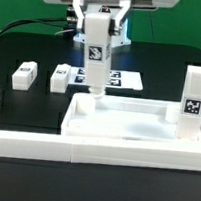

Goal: Assemble desk

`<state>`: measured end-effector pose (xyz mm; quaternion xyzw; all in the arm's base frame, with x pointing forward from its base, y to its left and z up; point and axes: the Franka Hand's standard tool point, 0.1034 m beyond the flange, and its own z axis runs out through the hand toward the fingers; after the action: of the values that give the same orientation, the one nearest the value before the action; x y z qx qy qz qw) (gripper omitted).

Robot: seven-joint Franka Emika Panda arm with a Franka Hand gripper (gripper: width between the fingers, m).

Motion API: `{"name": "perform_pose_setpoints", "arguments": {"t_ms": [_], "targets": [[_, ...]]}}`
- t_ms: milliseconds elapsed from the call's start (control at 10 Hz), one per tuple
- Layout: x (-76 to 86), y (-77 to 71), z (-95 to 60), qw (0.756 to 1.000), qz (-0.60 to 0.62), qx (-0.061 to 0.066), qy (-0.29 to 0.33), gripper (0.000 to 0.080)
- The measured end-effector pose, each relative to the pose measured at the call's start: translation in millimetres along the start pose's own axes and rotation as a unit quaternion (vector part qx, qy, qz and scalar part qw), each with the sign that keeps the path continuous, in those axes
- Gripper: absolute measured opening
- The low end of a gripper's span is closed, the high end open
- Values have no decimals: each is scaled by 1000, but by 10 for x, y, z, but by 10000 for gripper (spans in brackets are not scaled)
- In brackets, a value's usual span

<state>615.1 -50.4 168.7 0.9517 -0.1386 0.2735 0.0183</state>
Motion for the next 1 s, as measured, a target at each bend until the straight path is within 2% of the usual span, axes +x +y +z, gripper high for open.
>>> {"name": "perform_pose_setpoints", "arguments": {"t_ms": [100,400,900,1000], "targets": [[16,53,74,1000,-3,-5,0,288],[42,16,232,1000,-11,-10,4,288],[38,25,237,1000,-6,-11,14,288],[-57,16,230,999,-10,-13,33,288]]}}
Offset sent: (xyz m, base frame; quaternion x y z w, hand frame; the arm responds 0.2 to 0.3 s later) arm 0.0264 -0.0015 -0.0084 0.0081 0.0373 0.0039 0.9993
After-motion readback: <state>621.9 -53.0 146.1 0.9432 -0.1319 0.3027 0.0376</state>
